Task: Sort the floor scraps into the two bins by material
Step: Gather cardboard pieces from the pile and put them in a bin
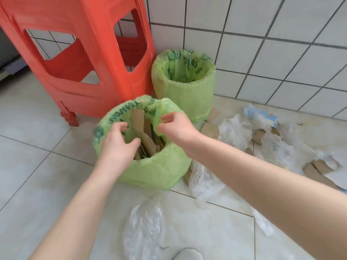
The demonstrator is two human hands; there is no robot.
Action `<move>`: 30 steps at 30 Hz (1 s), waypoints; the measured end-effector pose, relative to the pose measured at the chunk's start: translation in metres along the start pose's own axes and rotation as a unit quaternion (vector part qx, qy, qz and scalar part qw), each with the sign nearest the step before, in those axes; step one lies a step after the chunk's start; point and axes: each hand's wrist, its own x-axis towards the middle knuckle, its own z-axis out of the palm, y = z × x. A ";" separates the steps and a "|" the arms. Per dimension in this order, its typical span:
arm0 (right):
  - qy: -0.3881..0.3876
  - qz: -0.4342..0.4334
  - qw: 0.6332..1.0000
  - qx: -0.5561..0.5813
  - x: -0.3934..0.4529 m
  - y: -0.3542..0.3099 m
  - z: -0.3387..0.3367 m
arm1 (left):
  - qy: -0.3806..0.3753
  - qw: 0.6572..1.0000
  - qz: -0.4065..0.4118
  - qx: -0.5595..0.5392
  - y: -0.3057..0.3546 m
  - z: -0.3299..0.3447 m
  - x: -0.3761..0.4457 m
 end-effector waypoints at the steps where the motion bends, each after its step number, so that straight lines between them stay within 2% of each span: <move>1: 0.004 -0.016 1.000 -0.006 -0.003 0.004 -0.007 | 0.009 1.000 0.016 0.007 0.001 0.001 -0.005; 5: 0.019 -0.052 0.998 -0.020 -0.023 0.022 -0.046 | 0.048 0.995 0.080 -0.016 0.021 0.006 -0.030; 8: 0.016 -0.039 0.997 -0.067 -0.039 0.055 -0.082 | 0.027 0.989 0.140 -0.038 0.044 0.021 -0.055; 12: 0.015 0.019 0.989 -0.146 -0.057 0.123 -0.123 | -0.046 0.977 0.204 -0.042 0.055 0.074 -0.078; 16: -0.012 0.059 0.950 -0.306 -0.069 0.207 -0.143 | -0.170 0.961 0.215 0.033 0.033 0.156 -0.085; 19: -0.033 0.023 0.907 -0.419 -0.077 0.261 -0.147 | -0.230 0.927 0.222 0.197 0.010 0.207 -0.081; 21: -0.042 -0.028 0.877 -0.477 -0.080 0.286 -0.147 | -0.282 0.883 0.216 0.307 -0.003 0.228 -0.075; 23: -0.092 -0.028 0.864 -0.493 -0.082 0.306 -0.144 | -0.344 0.831 0.220 0.377 -0.017 0.241 -0.076; 25: -0.144 -0.020 0.865 -0.480 -0.089 0.324 -0.139 | -0.379 0.801 0.237 0.398 -0.028 0.247 -0.089; 30: -0.144 -0.034 0.888 -0.436 -0.120 0.344 -0.136 | -0.426 0.789 0.288 0.335 -0.047 0.239 -0.143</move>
